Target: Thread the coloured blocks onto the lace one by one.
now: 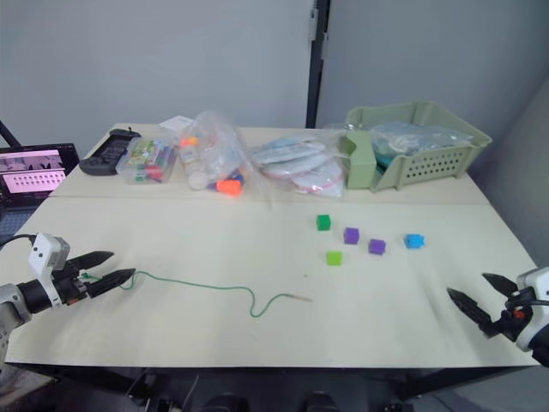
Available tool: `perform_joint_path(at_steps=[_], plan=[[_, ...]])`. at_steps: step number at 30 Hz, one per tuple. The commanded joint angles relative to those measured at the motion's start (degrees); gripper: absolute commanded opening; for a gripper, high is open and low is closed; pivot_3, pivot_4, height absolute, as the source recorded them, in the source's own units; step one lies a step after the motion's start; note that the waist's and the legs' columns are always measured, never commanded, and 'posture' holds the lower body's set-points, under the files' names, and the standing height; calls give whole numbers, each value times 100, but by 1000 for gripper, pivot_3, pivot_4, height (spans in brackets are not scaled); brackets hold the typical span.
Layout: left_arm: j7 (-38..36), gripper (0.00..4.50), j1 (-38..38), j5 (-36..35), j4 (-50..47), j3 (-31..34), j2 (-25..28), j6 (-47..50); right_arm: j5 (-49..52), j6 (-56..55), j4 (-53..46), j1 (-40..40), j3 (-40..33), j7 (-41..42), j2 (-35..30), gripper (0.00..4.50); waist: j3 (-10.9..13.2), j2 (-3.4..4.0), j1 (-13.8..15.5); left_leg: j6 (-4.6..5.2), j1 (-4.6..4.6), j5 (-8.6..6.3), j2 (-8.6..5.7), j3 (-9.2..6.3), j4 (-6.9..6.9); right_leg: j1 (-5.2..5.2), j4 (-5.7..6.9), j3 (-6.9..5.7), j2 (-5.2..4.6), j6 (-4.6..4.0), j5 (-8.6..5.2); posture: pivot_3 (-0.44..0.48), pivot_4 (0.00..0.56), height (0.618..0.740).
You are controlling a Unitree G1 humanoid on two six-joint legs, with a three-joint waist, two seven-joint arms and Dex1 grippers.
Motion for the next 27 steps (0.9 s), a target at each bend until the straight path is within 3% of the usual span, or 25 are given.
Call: perform_joint_path(at_steps=[1, 8, 12, 20, 27], plan=[[-1, 4500, -6, -70, -317, 87, 32, -14, 78, -119, -82, -37, -130, 15, 19, 4431, 0, 0, 0, 0, 0, 0, 0, 0, 0, 0, 0, 0, 0, 0, 0, 0, 150, 740], [-11, 4500, -103, -789, -1860, -410, -375, 1107, 554, 123, -564, -175, 247, 574, 113, 4431, 0, 0, 3, 0, -1, 0, -1, -2, 0, 2, 2, 1, -4, 0, 0, 0, 150, 740], [-232, 4500, -464, -1070, -2947, -1565, -638, 1892, 742, 512, -1179, -138, 964, 1250, -145, 4431, 0, 0, 13, 0, -2, 0, -3, -6, 0, 5, 5, 1, 0, 1, 0, 0, 150, 740], [-605, 4500, -1686, 25, -2938, -3533, -1166, 1526, 398, 453, -1451, -337, 1561, 1599, -467, 4431, 0, 0, 12, 0, -3, 1, -21, -6, 3, 5, 2, 5, 12, 2, 0, 0, 150, 740], [-609, 4500, -2497, 1230, -1717, -4529, -1821, 654, 395, 472, -1723, -214, 1496, 1435, -397, 4431, 0, 0, 6, 1, -7, 1, -31, -11, 6, 5, 2, 6, 12, 5, -2, 0, 150, 740]])
